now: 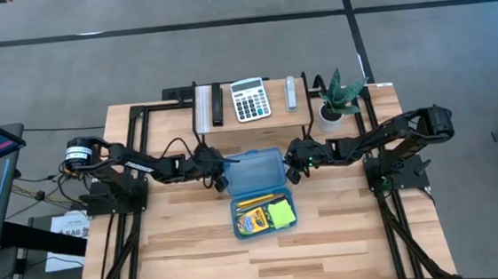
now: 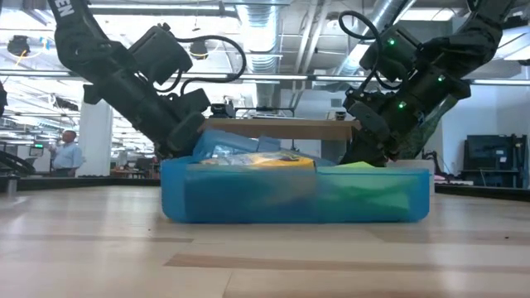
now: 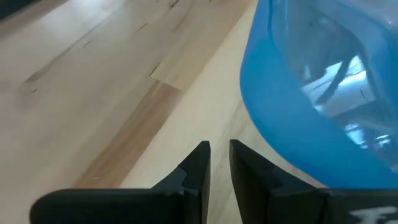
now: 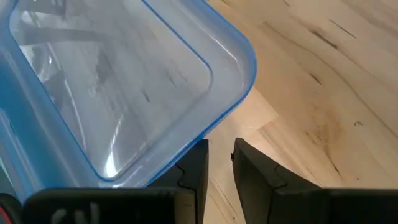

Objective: Pack school essentials
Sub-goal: Close the blue supply box

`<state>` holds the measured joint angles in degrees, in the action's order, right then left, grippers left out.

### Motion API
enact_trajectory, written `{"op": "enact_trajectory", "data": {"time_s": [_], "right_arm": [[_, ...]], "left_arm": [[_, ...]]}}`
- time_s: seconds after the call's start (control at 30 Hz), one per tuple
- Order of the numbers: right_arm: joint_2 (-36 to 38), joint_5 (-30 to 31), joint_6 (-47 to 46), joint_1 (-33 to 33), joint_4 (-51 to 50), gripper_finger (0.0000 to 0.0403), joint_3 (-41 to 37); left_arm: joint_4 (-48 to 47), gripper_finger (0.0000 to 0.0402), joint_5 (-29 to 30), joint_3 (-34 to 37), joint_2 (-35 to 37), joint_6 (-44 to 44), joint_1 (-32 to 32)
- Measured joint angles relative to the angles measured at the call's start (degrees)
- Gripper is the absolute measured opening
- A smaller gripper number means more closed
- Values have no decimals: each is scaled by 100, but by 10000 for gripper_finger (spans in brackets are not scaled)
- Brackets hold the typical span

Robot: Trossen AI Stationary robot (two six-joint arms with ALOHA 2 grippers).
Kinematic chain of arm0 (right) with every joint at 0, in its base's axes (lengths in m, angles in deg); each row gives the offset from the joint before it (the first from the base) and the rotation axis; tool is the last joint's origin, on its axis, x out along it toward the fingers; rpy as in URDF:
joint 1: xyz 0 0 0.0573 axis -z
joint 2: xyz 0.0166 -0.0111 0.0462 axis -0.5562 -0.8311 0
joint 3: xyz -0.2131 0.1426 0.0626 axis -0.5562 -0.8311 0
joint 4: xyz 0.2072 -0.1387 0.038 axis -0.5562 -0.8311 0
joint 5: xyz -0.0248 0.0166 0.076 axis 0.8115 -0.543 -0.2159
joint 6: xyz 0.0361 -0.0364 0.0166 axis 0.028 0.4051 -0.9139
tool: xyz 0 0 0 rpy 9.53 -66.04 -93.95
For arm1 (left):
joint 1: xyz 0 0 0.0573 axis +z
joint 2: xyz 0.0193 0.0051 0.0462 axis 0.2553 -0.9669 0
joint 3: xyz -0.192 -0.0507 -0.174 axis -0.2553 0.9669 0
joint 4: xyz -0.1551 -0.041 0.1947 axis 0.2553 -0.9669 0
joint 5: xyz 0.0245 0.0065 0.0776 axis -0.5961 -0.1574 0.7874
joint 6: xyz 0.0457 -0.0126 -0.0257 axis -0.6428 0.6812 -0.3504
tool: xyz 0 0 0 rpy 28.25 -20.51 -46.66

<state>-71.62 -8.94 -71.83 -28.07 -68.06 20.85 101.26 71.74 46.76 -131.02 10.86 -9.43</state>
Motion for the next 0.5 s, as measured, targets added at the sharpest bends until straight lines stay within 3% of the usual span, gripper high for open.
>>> {"op": "enact_trajectory", "data": {"time_s": [0.27, 0.5], "right_arm": [[165, -2, 43, -16, -96, 98, 0], [835, 14, 107, -198, -446, 98, -7]], "left_arm": [[-24, 47, 8, 4, -2, -129, 4], [-51, 48, 52, 11, 0, -236, 4]]}}
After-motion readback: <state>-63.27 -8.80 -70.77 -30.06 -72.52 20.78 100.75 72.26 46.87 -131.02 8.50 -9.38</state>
